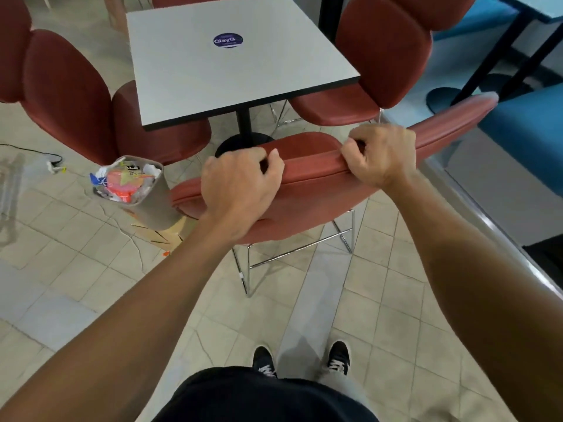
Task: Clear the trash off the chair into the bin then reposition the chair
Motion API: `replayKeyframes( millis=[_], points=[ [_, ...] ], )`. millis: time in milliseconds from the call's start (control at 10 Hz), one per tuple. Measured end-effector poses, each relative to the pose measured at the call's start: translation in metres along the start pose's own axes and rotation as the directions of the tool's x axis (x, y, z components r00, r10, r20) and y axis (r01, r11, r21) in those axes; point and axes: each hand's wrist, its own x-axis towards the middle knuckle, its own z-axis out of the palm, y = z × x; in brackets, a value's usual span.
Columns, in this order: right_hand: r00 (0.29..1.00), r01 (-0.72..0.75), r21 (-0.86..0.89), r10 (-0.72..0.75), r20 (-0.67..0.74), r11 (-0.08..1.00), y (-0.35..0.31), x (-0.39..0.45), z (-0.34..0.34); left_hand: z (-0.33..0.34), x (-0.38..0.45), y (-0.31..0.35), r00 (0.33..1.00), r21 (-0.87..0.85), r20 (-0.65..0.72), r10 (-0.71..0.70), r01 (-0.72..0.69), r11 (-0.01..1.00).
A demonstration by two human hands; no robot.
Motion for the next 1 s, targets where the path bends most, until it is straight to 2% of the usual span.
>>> replayKeyframes(
  millis=[100,200,400,500,600,700,800,900,1000],
  points=[
    [0.993,-0.074,-0.005,0.074,0.092,0.997,-0.010,0.000,-0.003,-0.003,0.004,-0.005,0.999,-0.020,0.052,0.008,-0.007,1.000],
    [0.980,-0.085,-0.006,0.085,0.182,0.996,-0.028,0.002,-0.006,-0.002,0.004,-0.008,0.998,-0.039,0.067,0.022,-0.019,0.999],
    [0.983,-0.019,-0.027,0.024,0.184,0.999,-0.061,-0.005,0.005,-0.003,0.003,-0.014,0.993,-0.060,0.096,0.076,-0.070,0.996],
    [0.979,-0.021,-0.017,0.024,0.202,1.000,-0.062,-0.003,0.004,-0.004,0.014,-0.020,0.979,-0.088,0.201,0.045,-0.027,0.996],
    [0.970,-0.056,0.084,0.034,0.241,0.995,-0.070,0.002,-0.001,-0.007,0.031,-0.027,0.942,-0.115,0.334,0.043,-0.004,0.993],
    [0.968,-0.065,0.161,0.023,0.250,0.985,-0.081,0.013,-0.005,-0.006,0.057,-0.037,0.919,-0.147,0.389,0.064,-0.007,0.989],
    [0.952,-0.141,0.168,0.087,0.293,0.976,-0.099,0.034,-0.005,0.001,0.093,-0.062,0.900,-0.179,0.428,0.088,-0.012,0.984],
    [0.930,-0.231,0.117,0.184,0.318,0.966,-0.121,0.054,0.003,0.007,0.123,-0.092,0.865,-0.257,0.461,0.198,-0.084,0.963],
    [0.883,-0.367,0.114,0.307,0.355,0.923,-0.147,0.068,0.015,0.007,0.138,-0.120,0.809,-0.274,0.537,0.238,-0.099,0.957]
  ],
)
